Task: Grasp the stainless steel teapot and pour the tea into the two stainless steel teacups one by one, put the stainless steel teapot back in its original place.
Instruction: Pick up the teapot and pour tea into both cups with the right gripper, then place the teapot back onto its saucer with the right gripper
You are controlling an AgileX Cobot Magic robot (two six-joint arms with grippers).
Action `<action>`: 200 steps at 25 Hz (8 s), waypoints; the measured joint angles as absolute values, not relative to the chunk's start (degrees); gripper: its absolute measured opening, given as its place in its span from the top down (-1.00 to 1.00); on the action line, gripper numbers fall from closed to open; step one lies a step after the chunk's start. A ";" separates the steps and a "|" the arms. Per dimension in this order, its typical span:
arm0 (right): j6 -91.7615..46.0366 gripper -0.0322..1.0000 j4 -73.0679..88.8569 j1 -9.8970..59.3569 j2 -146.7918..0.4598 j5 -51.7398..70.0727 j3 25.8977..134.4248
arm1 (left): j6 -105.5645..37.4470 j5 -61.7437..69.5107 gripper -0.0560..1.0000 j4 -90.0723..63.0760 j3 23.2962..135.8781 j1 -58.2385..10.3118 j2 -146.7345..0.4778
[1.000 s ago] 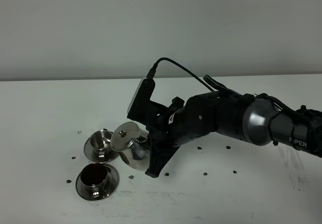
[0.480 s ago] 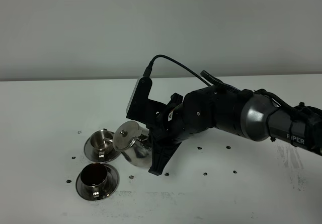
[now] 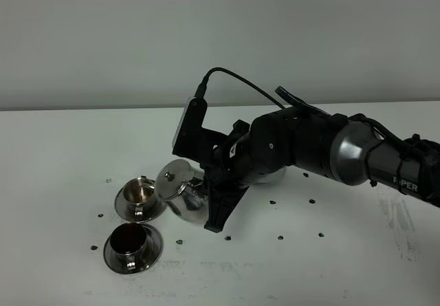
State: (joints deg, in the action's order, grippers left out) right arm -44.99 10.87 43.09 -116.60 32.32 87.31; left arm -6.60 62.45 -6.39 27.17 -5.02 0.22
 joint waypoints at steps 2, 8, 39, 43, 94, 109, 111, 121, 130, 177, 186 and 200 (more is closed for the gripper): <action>-44.99 0.84 10.41 42.92 -116.60 32.70 87.55 | -6.60 62.45 -0.35 -6.39 27.17 -5.02 0.22; -44.99 0.84 8.80 42.88 -116.60 32.94 87.74 | -6.60 62.45 -0.35 -6.39 27.17 -5.02 0.22; -43.61 0.84 4.88 43.82 -117.63 38.73 92.50 | -6.67 62.45 -0.35 -6.39 27.17 -5.02 0.22; -42.30 0.84 4.03 44.01 -119.63 41.67 95.52 | -6.67 62.45 -0.35 -6.39 27.17 -5.02 0.22; -41.34 0.84 -3.65 45.58 -121.42 49.33 102.61 | -6.61 62.45 -0.35 -6.39 27.17 -5.02 0.22; -41.34 0.84 -5.50 46.33 -121.42 48.81 102.61 | -6.61 62.45 -0.35 -6.39 27.17 -5.02 0.22; -41.34 0.84 -5.66 46.33 -121.42 48.76 102.61 | -6.61 62.45 -0.35 -6.39 27.17 -5.02 0.22; -41.34 0.84 -6.33 46.86 -121.42 48.63 102.61 | -6.68 62.45 -0.35 -6.39 27.17 -5.02 0.22; -40.25 0.84 -7.79 46.86 -121.42 48.63 102.61 | -6.68 62.45 -0.35 -6.39 27.17 -5.02 0.22; -34.23 0.84 4.27 45.01 -109.06 16.32 74.43 | -6.64 62.45 -0.35 -6.39 27.17 -5.02 0.22; -29.27 0.84 7.59 44.09 -107.16 -1.13 65.27 | -6.64 62.45 -0.35 -6.39 27.17 -5.02 0.22; -22.98 0.84 10.19 44.07 -111.48 -10.06 63.13 | -6.70 62.45 -0.35 -6.39 27.17 -5.02 0.22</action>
State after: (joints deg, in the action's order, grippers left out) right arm -22.98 10.19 44.07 -111.48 -10.06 63.13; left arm -6.70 62.45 -6.39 27.17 -5.02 0.22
